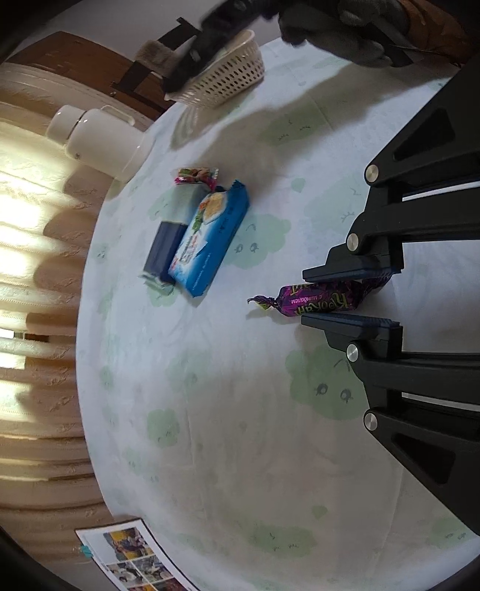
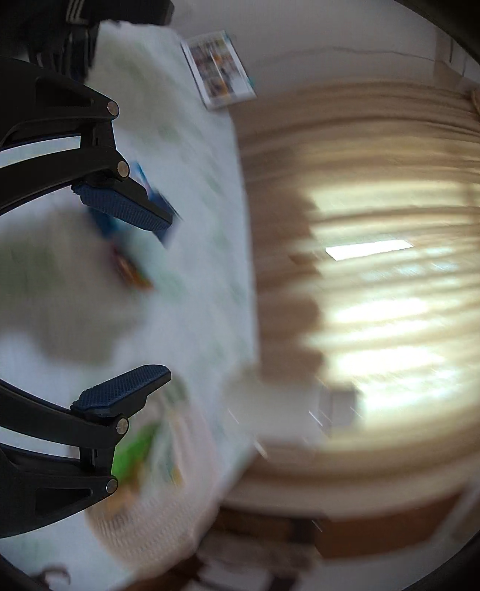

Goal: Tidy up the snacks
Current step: 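Grasp the blue cracker pack with the right tool while the left tool holds the candy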

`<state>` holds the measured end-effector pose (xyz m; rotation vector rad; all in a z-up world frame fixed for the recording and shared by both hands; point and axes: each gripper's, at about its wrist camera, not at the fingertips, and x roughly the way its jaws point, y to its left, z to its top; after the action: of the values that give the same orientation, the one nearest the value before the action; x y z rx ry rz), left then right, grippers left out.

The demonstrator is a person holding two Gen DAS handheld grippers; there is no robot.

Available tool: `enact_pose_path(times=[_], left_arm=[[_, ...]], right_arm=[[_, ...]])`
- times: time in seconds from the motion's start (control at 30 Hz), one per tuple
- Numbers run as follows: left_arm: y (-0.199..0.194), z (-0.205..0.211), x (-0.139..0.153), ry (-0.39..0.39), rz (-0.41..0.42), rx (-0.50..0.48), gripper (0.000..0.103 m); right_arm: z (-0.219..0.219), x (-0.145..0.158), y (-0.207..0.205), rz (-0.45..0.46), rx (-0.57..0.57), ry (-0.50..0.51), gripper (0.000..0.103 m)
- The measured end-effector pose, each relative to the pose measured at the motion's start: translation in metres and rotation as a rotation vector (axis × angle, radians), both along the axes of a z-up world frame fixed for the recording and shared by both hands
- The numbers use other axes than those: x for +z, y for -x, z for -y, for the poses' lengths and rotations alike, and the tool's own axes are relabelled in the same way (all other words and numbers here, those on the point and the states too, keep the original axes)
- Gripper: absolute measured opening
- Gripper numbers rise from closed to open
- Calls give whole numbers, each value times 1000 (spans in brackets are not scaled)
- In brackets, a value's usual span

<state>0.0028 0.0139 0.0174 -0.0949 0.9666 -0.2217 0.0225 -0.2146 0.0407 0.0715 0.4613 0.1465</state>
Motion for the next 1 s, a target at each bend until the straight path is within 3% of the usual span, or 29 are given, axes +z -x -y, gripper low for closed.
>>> enact_pose_path(times=[0.07,0.17,0.57,1.0], left_arm=[[1,-3,4,-3,21,18,14],[3,-9,11,-2,45,42,14],[8,-21,24,20,89,72,14],[10,-26,27,36,87,79,14]], right_arm=[[-5,-11,-17,-98,92,-46,76],[-17,-24,-33,-166,153,-39,76],[-68,-39,-73,-270,330,-54,76],[-86,-63,-85,-374,392,-62,75]])
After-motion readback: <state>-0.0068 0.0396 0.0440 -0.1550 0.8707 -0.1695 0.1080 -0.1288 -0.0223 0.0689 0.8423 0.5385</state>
